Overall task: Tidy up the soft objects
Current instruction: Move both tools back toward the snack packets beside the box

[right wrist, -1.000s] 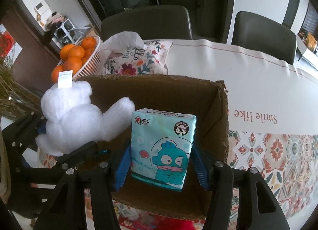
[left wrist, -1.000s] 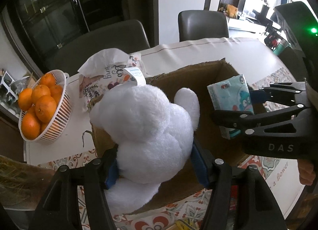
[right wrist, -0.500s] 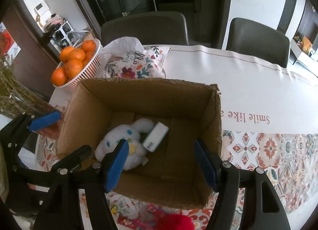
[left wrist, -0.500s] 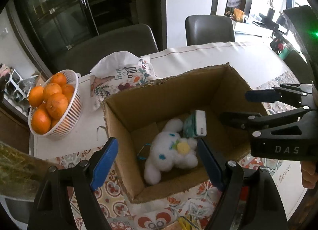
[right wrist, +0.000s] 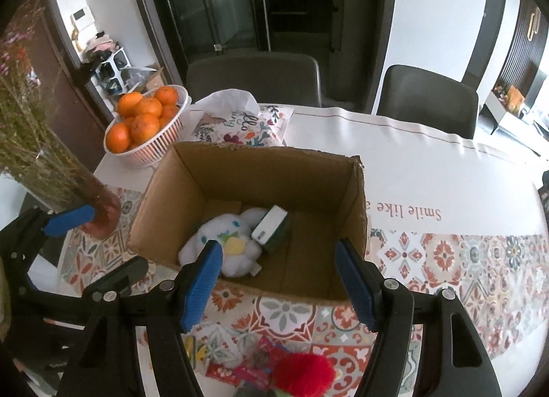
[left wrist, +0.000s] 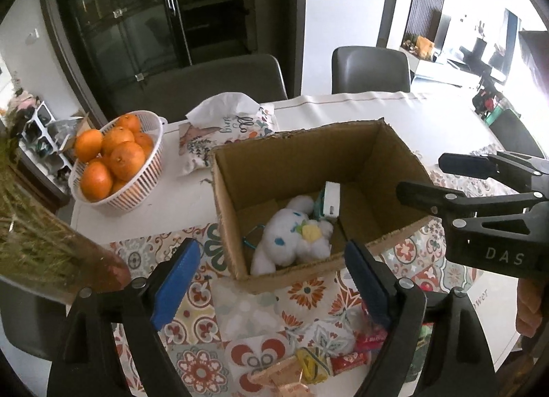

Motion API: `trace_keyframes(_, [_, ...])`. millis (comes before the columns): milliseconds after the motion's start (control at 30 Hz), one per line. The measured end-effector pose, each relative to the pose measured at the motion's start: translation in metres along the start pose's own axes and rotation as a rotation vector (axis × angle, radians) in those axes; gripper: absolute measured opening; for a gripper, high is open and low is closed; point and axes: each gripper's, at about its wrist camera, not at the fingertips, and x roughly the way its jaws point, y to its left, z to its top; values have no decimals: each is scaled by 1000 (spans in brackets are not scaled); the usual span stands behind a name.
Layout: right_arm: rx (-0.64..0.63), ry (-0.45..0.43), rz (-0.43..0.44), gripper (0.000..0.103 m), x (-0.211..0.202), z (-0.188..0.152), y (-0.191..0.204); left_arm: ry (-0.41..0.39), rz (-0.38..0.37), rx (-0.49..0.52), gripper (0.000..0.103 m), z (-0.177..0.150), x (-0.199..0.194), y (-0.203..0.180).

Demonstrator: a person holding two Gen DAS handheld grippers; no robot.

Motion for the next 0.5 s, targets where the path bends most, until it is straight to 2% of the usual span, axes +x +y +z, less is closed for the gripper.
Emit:
trace_keyframes(200, [-23, 8, 10, 69, -13, -17, 15, -28, 33, -15, 91, -17, -21, 4])
trace_keyframes(400, [-52, 10, 30, 69, -21, -34, 31, -8, 25, -48, 91, -38, -32, 10])
trace_keyframes(500, [-55, 9, 37, 69, -24, -42, 38, -7, 46, -52, 91, -51, -38, 12])
